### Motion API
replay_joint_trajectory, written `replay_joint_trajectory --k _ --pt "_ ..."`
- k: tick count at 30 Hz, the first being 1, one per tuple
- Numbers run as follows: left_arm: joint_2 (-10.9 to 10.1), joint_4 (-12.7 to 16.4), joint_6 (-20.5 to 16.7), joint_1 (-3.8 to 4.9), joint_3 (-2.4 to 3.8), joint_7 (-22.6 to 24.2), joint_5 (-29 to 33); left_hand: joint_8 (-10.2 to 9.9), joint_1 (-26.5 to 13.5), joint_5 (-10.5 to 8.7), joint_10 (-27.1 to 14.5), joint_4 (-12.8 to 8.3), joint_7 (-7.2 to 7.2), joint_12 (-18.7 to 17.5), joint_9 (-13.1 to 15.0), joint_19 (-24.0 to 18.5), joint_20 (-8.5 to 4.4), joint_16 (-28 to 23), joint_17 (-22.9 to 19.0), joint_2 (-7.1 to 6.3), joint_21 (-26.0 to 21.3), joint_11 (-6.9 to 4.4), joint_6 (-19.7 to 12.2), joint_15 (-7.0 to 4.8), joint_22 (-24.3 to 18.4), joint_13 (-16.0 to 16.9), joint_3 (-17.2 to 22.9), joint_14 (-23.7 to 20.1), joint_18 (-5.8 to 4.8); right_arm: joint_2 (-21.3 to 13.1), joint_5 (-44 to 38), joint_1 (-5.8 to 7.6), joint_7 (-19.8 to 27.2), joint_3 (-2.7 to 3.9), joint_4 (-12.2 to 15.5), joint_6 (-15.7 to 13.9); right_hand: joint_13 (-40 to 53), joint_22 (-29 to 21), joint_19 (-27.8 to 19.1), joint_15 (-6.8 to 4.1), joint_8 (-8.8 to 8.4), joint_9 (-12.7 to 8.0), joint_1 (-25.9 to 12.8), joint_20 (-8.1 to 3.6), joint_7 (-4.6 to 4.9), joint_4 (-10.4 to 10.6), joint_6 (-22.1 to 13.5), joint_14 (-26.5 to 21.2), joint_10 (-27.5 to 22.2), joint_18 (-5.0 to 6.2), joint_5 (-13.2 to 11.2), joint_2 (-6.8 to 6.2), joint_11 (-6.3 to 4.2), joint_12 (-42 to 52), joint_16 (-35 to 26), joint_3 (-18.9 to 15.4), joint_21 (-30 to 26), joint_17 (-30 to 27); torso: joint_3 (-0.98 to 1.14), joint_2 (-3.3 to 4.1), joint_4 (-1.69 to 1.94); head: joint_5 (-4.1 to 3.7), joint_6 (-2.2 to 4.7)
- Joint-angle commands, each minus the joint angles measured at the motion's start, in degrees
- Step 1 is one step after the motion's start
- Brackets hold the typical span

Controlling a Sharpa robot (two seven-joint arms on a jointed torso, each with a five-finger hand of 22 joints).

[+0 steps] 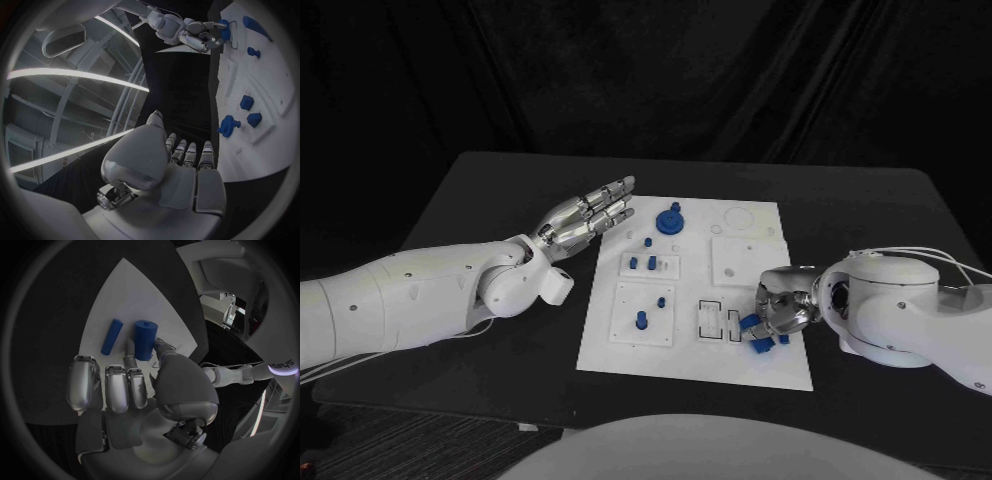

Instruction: Assemble the parts on the task board

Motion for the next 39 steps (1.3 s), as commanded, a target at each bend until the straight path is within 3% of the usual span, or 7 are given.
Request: replay_joint_trajectory --k 1,13,16,20,25,35,39 --pt "0.06 0.12 0.93 -0.09 0.05 3.52 -0.13 0.26 0.06 0.32 0.18 0.05 0.51 0.39 0.1 -0.11 0.49 -0.21 -0.06 0.49 0.05 0.41 0.09 0.5 0.12 0.09 0.34 0.08 0.4 0.26 -0.67 -0.56 -3.75 -0.58 -0.53 2.58 15.08 10.79 0.63 0.19 0.35 0.15 -0.51 0.47 -2.35 -1.27 -2.91 4.21 6.18 0.14 -0.99 0.04 0.2 0.15 -0.23 0.93 -0.25 4.98 -0.01 0.02 0.01 0.01 0.0" --pt "0.12 0.07 1.15 -0.12 0.05 3.13 -0.13 0.42 0.32 0.55 0.35 0.02 1.44 0.8 0.19 0.07 0.96 -0.21 -0.06 0.64 0.2 0.42 0.9 1.05 0.43 0.15 0.43 0.08 0.34 0.99 -0.98 -0.57 -5.16 -0.58 -1.09 2.87 15.08 10.73 0.58 0.08 2.67 1.21 -0.36 0.36 -2.64 -1.1 -3.21 4.13 6.18 0.18 -5.97 0.42 0.11 0.15 -0.41 -0.3 -0.51 4.56 0.0 0.03 0.01 -0.04 0.0" --pt "0.13 0.08 1.17 -0.13 0.05 3.07 -0.13 0.45 0.37 0.6 0.39 0.02 1.6 0.9 0.21 0.11 1.02 -0.21 -0.06 0.67 0.23 0.55 1.06 1.11 0.48 0.17 0.44 0.08 0.33 1.06 -0.99 -0.57 -5.31 -0.58 -1.14 2.51 15.08 10.62 0.46 -0.03 3.29 1.33 2.23 0.28 -2.85 -2.6 -3.1 4.05 6.18 0.26 -2.26 1.06 0.01 0.15 -0.63 0.68 -0.89 4.08 0.0 0.02 0.01 -0.02 0.0" --pt "0.12 0.1 1.19 -0.14 0.05 3.01 -0.13 0.5 0.44 0.69 0.46 0.0 1.79 1.04 0.24 0.14 1.08 -0.21 -0.06 0.7 0.26 0.71 1.3 1.15 0.53 0.19 0.47 0.08 0.34 0.98 -0.88 -0.57 -5.15 -0.58 -1.06 1.68 15.08 10.58 0.47 -0.2 3.76 0.84 5.57 0.05 -3.01 -5.34 -2.75 3.94 6.18 0.27 8.3 1.57 -0.15 0.15 -0.97 3.11 -1.05 3.3 0.0 0.0 0.0 0.04 0.0" --pt "0.08 0.1 1.21 -0.16 0.05 2.91 -0.13 0.54 0.58 0.89 0.54 -0.03 2.02 1.21 0.25 0.2 1.19 -0.21 -0.06 0.76 0.3 0.88 1.48 1.27 0.61 0.22 0.54 0.08 0.33 0.47 1.15 -0.57 -4.77 -0.57 -0.66 -0.71 15.08 10.65 0.59 -0.26 4.44 0.38 6.42 -0.03 -3.13 -7.39 -1.83 3.98 6.18 0.23 14.51 1.91 -0.24 0.15 -0.91 5.59 -0.94 3.34 0.0 0.0 0.0 0.15 0.0" --pt "0.11 0.02 1.26 -0.18 0.05 2.58 -0.13 0.57 1.27 1.84 0.65 -0.24 2.25 1.51 0.26 0.38 1.58 -0.21 -0.06 0.84 0.44 1.12 1.65 1.65 0.86 0.25 0.85 0.08 0.35 -1.54 9.13 -0.22 -3.88 -0.56 0.74 -6.41 15.08 10.73 0.74 -0.43 5.5 0.36 4.05 -0.13 -3.48 -7.55 -0.98 3.95 6.18 0.19 18.53 2.36 -0.46 0.15 -1.02 7.25 -0.75 2.92 0.0 -0.01 0.0 0.26 0.0" --pt "0.18 -0.07 1.35 -0.2 0.05 2.31 -0.13 0.66 1.76 2.44 0.68 -0.3 2.87 1.68 0.31 0.56 1.89 -0.17 -0.03 0.86 0.58 0.93 2.07 1.87 1.09 0.27 1.09 0.12 0.4 -2.48 16.29 1.06 -3.39 -0.56 1.4 -8.73 15.08 10.74 0.78 -0.62 5.97 0.37 1.53 -0.29 -3.74 -6.51 -0.8 3.93 6.18 0.19 20.3 2.75 -0.7 0.15 -1.09 7.89 -0.72 2.65 0.0 -0.01 -0.01 0.14 0.0"
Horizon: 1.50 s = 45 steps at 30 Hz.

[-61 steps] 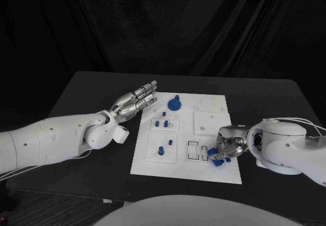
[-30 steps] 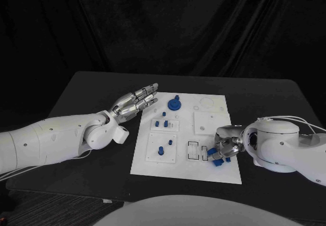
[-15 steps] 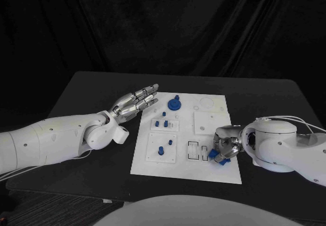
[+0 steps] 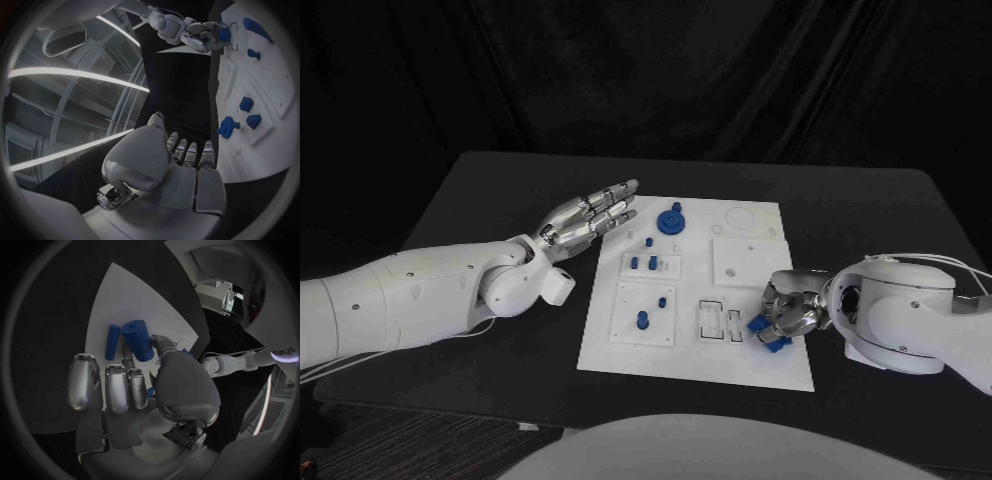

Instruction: Assemble the parts on the task board

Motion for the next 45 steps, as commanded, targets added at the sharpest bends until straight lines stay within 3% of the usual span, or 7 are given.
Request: replay_joint_trajectory --k 1,12,15,25,27,36,45 --pt "0.17 -0.02 0.84 -0.1 0.05 2.23 -0.11 0.24 0.67 0.44 0.09 0.09 0.71 0.32 0.08 -0.04 0.5 -0.16 -0.05 0.05 0.39 0.29 0.27 0.47 0.16 0.06 0.39 -0.08 0.41 -0.62 10.62 1.17 -1.13 0.05 0.68 -4.57 15.1 10.69 0.77 -0.5 0.87 0.48 0.46 -0.31 -0.88 -4.77 1.22 3.78 5.85 0.21 0.38 2.14 -0.38 0.15 -0.39 6.86 0.07 2.59 0.0 -0.01 -0.02 -0.12 0.0" --pt "0.32 -0.12 0.98 -0.12 0.05 1.83 -0.11 0.4 1.29 1.12 0.17 -0.02 1.52 0.58 0.15 0.19 0.92 0.02 0.06 0.06 0.56 0.03 0.89 0.8 0.4 0.1 0.72 0.12 0.5 -0.55 25.09 4.01 -1.18 0.06 0.52 -6.45 15.1 10.67 0.79 -0.67 1.4 0.37 -3.72 -0.49 -1.08 -2.25 1.16 3.74 5.85 0.21 -0.38 3.0 -0.56 0.15 -0.48 7.7 0.05 2.15 -0.02 -0.05 -0.05 -0.09 0.0" --pt "0.29 -0.09 0.98 -0.13 0.05 1.75 -0.11 0.41 1.32 1.15 0.19 -0.02 1.55 0.61 0.16 0.22 0.94 0.04 0.07 0.06 0.58 0.02 0.93 0.81 0.44 0.1 0.73 0.14 0.51 0.11 26.66 4.19 -1.94 0.05 -0.1 -5.32 15.1 10.66 0.77 -0.65 1.36 0.23 -4.88 -0.5 -1.02 -1.48 0.67 3.7 5.85 0.21 -2.67 3.03 -0.53 0.15 -0.58 7.81 0.02 1.88 -0.05 -0.07 -0.03 -0.08 0.0" --pt "0.35 -0.08 1.13 -0.13 0.05 1.49 -0.11 0.54 1.69 1.58 0.23 -0.1 2.13 0.73 0.22 0.3 1.13 0.1 0.1 0.03 0.63 -0.21 1.45 0.92 0.49 0.12 0.93 0.2 0.58 3.45 27.99 4.23 -3.36 0.05 -3.13 -0.91 15.1 10.4 0.45 -0.3 0.91 -0.93 -7.7 -0.21 -0.54 1.23 -0.07 3.56 5.85 0.38 -10.39 3.29 -0.09 0.15 -0.84 7.34 -0.83 1.11 -0.07 -0.02 0.06 -0.36 0.0" --pt "0.42 -0.11 1.2 -0.13 0.05 1.45 -0.11 0.54 1.69 1.58 0.23 -0.1 2.13 0.73 0.22 0.3 1.13 0.1 0.1 0.03 0.63 -0.21 1.45 0.92 0.49 0.12 0.93 0.2 0.58 4.24 28.05 4.21 -3.45 0.05 -3.7 -0.57 15.1 10.37 0.41 -0.19 0.68 -1.36 -8.63 -0.12 -0.4 2.25 -0.24 3.54 5.85 0.4 -12.99 3.35 0.04 0.15 -0.88 6.88 -0.95 0.99 -0.02 0.02 0.03 -0.45 0.0" --pt "0.61 -0.1 1.64 -0.13 0.05 1.29 -0.11 0.93 1.97 1.72 0.2 -0.02 3.3 0.79 0.39 0.37 1.31 0.14 0.12 0.07 0.69 -0.54 2.86 0.98 0.54 0.11 1.13 0.24 0.67 6.81 27.6 3.76 -3.74 0.04 -6.13 1.17 15.1 10.14 0.12 0.01 0.1 -2.1 -9.61 0.05 -0.06 3.36 -1.0 3.35 5.85 0.56 -14.22 3.13 0.31 0.15 -1.26 6.27 -1.75 0.14 -0.01 0.04 -0.03 -0.24 0.0" --pt "0.51 -0.06 1.67 -0.13 0.05 1.35 -0.11 0.95 1.97 1.69 0.2 0.03 3.25 0.8 0.38 0.41 1.34 0.15 0.12 0.04 0.72 -0.47 2.81 1.0 0.59 0.12 1.12 0.25 0.68 7.88 26.43 3.13 -3.84 0.04 -6.91 1.62 15.1 9.98 -0.11 0.46 -0.29 -2.97 -10.4 0.49 0.5 4.85 -2.44 3.28 5.85 0.67 -19.6 3.02 0.83 0.15 -1.44 4.93 -2.4 -0.29 -0.02 0.03 0.03 -0.33 0.0"
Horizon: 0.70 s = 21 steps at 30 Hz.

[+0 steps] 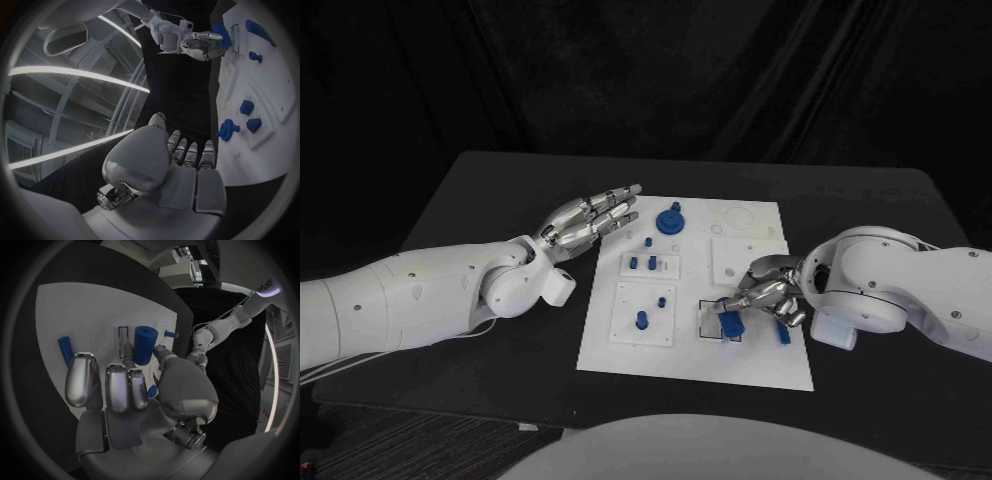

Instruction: Assemble the parts on the task board

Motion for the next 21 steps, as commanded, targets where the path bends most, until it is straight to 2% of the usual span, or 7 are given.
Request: replay_joint_trajectory --k 1,5,7,21 --pt "0.07 0.09 0.91 -0.09 0.05 1.34 -0.09 0.33 0.51 0.32 -0.01 0.02 0.07 0.2 0.02 0.01 0.53 0.15 0.08 0.07 0.26 -0.26 0.06 0.4 0.1 0.08 0.18 0.04 0.68 0.21 -0.77 -0.24 -1.17 0.03 -0.03 1.33 15.07 10.02 -0.08 0.34 -0.09 -0.18 -0.56 0.51 0.1 0.35 -0.64 3.41 5.87 0.66 -1.49 0.07 0.42 0.15 -0.4 -0.37 -0.17 -0.12 -0.01 -0.03 0.03 -0.13 0.0" --pt "0.15 0.06 1.02 -0.09 0.05 1.34 -0.09 0.33 0.51 0.32 -0.01 0.02 0.07 0.2 0.02 0.01 0.53 0.15 0.08 0.07 0.26 -0.26 0.06 0.4 0.1 0.08 0.18 0.04 0.68 0.44 -0.95 -0.33 -1.16 0.03 0.0 1.33 15.07 10.01 -0.09 0.39 0.07 -0.33 -0.88 0.58 0.13 0.97 -0.78 3.4 5.87 0.68 -3.11 0.21 0.46 0.15 -0.43 -0.91 -0.26 -0.22 0.0 -0.01 0.03 -0.15 0.0" --pt "0.18 0.03 1.05 -0.1 0.05 1.34 -0.09 0.33 0.51 0.32 -0.01 0.02 0.07 0.2 0.02 0.01 0.53 0.15 0.08 0.07 0.26 -0.26 0.06 0.4 0.1 0.08 0.18 0.04 0.68 0.53 -1.0 -0.35 -1.14 0.03 -0.03 1.33 15.07 9.99 -0.1 0.41 0.22 -0.45 -1.39 0.62 0.14 1.73 -0.91 3.39 5.87 0.69 -4.79 0.4 0.49 0.15 -0.44 -1.48 -0.35 -0.27 0.02 -0.01 0.0 -0.11 0.0" --pt "0.19 -0.01 1.3 -0.1 0.05 1.1 -0.09 0.32 0.55 0.37 -0.03 0.04 0.01 0.18 0.0 0.05 0.6 0.18 0.09 0.09 0.29 -0.19 -0.05 0.5 0.14 0.07 0.22 0.07 0.7 1.11 -1.07 -0.64 -1.09 0.03 -0.38 1.47 15.07 9.99 -0.11 0.4 0.68 -0.71 -2.3 0.63 0.11 3.34 -1.13 3.36 5.87 0.71 -7.35 0.82 0.47 0.15 -0.47 -2.77 -0.46 -0.43 0.0 -0.01 -0.03 0.14 0.0"
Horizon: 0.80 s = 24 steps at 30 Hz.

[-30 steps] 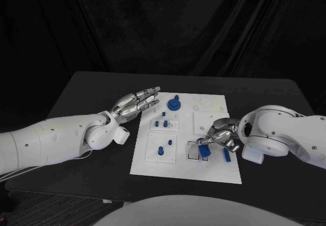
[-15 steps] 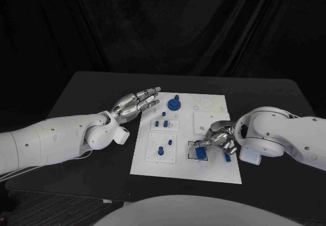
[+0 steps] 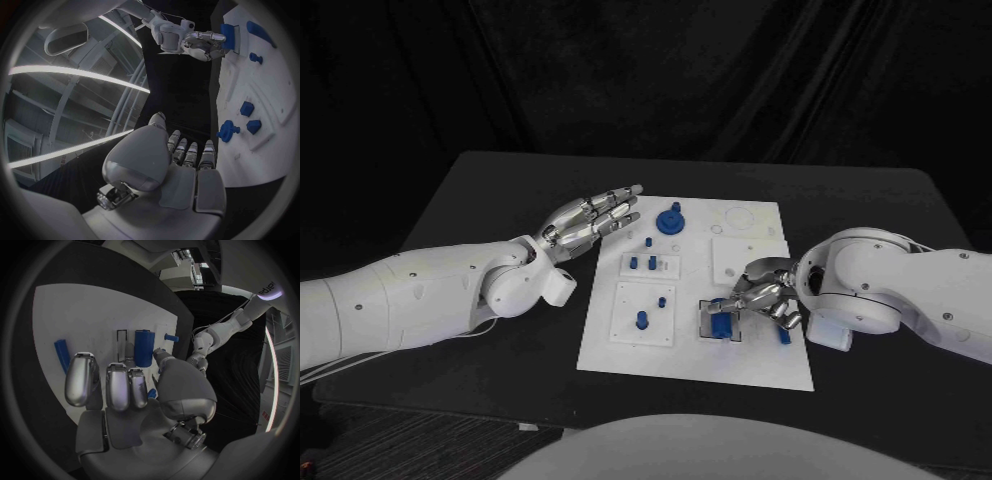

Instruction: Assemble the parts on the task board

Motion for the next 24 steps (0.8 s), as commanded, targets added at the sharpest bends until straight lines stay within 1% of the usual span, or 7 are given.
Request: replay_joint_trajectory --k 1,4,5,8,14,19,24 --pt "0.08 0.05 0.95 -0.1 0.05 1.08 -0.09 0.32 0.55 0.4 -0.03 0.04 0.02 0.18 0.01 -0.16 0.39 0.18 0.07 0.09 0.3 -0.19 -0.05 0.5 0.04 0.08 0.22 0.07 0.69 0.06 -0.34 -0.28 -0.93 0.01 -0.09 0.63 15.08 9.99 0.08 0.4 0.32 -0.11 -0.48 0.42 0.03 0.49 -0.43 3.38 6.07 0.71 -0.79 -0.02 0.27 0.15 -0.22 -0.27 -0.36 -0.02 0.0 0.02 0.01 0.08 0.0" --pt "0.08 0.03 1.0 -0.1 0.05 1.01 -0.09 0.32 0.59 0.43 -0.04 0.03 0.0 0.18 0.0 -0.14 0.43 0.19 0.08 0.1 0.31 -0.19 -0.1 0.59 0.07 0.08 0.25 0.08 0.69 0.08 -0.34 -0.36 -0.92 0.01 -0.12 0.68 15.08 9.99 0.1 0.41 0.41 -0.18 -0.51 0.43 0.04 0.71 -0.56 3.37 6.07 0.71 -1.63 -0.1 0.28 0.15 -0.22 -0.65 -0.35 -0.06 0.01 0.02 0.02 0.05 0.0" --pt "0.08 0.02 1.02 -0.1 0.05 0.99 -0.09 0.32 0.59 0.43 -0.04 0.03 0.0 0.18 0.0 -0.14 0.43 0.19 0.08 0.1 0.31 -0.19 -0.1 0.59 0.07 0.08 0.25 0.08 0.69 0.08 -0.34 -0.39 -0.92 0.01 -0.13 0.7 15.08 10.01 0.12 0.42 0.51 -0.24 -0.8 0.43 0.05 1.06 -0.69 3.36 6.07 0.7 -3.29 -0.4 0.29 0.15 -0.24 -1.26 -0.32 -0.11 0.01 0.01 0.02 0.04 0.0" --pt "0.11 -0.03 1.1 -0.1 0.05 0.92 -0.09 0.32 0.59 0.43 -0.04 0.03 0.0 0.18 0.0 -0.14 0.43 0.19 0.08 0.1 0.31 -0.19 -0.1 0.59 0.07 0.08 0.25 0.08 0.69 0.07 -0.34 -0.44 -0.9 0.01 -0.12 0.69 15.08 10.0 0.12 0.43 0.77 -0.34 -1.08 0.44 0.06 1.57 -0.84 3.38 6.07 0.7 -6.05 -0.83 0.31 0.15 -0.19 -2.36 -0.39 -0.05 0.0 0.0 0.02 0.06 0.0" --pt "0.21 -0.1 1.26 -0.12 0.05 0.79 -0.09 0.3 0.63 0.46 -0.07 0.01 -0.01 0.13 -0.02 -0.12 0.5 0.21 0.09 0.12 0.33 -0.2 -0.2 0.7 0.08 0.07 0.29 0.1 0.67 -0.06 -0.34 -0.48 -0.72 0.01 -0.13 0.21 15.08 10.03 0.18 0.45 1.44 -0.64 -3.45 0.46 0.06 4.73 -1.12 3.39 6.07 0.69 -11.32 -0.88 0.31 0.15 -0.1 -5.47 -0.4 0.01 0.01 -0.04 0.01 0.12 0.0" --pt "0.2 -0.16 1.34 -0.14 0.05 0.65 -0.09 0.3 0.63 0.46 -0.07 0.01 -0.01 0.13 -0.02 -0.12 0.5 0.21 0.09 0.12 0.33 -0.2 -0.2 0.7 0.08 0.07 0.29 0.1 0.67 -0.4 -0.34 -0.5 -0.36 0.01 0.03 -0.52 15.08 10.05 0.22 0.4 1.87 -0.81 -6.01 0.46 -0.01 5.8 -1.17 3.42 6.07 0.68 -12.45 -1.59 0.35 0.15 0.02 -8.54 -0.38 0.18 0.0 0.01 -0.02 0.28 0.0" --pt "0.2 -0.27 1.45 -0.15 0.05 0.51 -0.09 0.3 0.67 0.48 -0.08 0.01 0.03 0.15 -0.03 -0.12 0.59 0.23 0.1 0.16 0.32 -0.22 -0.2 0.83 0.06 0.07 0.33 0.13 0.64 -1.04 -0.34 -0.5 0.42 0.01 0.54 -1.88 15.08 10.09 0.29 0.38 2.29 -0.87 -8.06 0.39 -0.07 5.85 -0.93 3.5 6.07 0.66 -12.54 -0.91 0.23 0.15 0.24 -10.42 -0.25 0.61 0.0 0.01 -0.01 0.28 0.0"
